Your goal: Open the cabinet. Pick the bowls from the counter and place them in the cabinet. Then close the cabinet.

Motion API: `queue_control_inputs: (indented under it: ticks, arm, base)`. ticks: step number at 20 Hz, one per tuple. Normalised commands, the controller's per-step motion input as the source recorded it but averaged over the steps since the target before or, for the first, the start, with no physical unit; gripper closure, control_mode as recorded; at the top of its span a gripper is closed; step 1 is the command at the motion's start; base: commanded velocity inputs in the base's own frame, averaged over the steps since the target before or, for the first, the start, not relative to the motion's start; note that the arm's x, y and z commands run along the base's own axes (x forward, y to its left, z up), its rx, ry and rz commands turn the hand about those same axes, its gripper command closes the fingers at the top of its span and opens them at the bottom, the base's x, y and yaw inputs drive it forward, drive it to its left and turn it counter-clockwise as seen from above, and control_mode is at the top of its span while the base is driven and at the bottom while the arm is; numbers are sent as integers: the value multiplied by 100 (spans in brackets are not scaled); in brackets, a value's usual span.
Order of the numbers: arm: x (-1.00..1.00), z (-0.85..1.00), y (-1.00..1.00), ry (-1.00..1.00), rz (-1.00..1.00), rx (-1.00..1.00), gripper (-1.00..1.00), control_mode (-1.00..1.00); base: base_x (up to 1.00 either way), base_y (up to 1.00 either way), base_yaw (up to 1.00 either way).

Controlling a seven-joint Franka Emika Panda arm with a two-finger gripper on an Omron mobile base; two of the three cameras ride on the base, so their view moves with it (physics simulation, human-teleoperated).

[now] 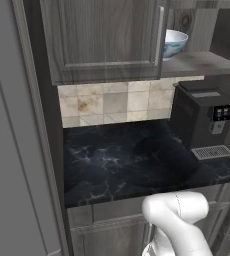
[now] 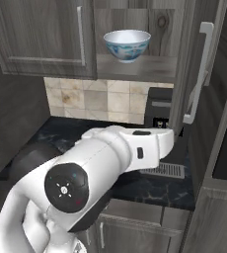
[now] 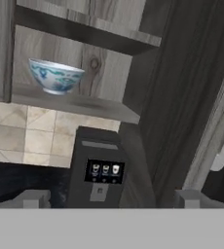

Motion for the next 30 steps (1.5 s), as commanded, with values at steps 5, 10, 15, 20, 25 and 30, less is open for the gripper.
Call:
queue_control_inputs:
  ticks: [5,10,15,20,25,30]
  arm:
    - [0,0,-66,-2,3,7,-100,-100]
    - [2,0,-63,-10,14,11,-100,-100]
    - [1,0,-61,-11,18,12,-100,-100]
    - [13,0,-30,0,16,2,-100,-100]
    - [7,0,-1,0,4,3,-100,-100]
    - [15,0,20,0,0,1,-100,-100]
  base:
    - [0,0,0]
    - [0,0,0]
    - [0,0,0]
    - [0,0,0]
    - [0,0,0]
    - [0,0,0]
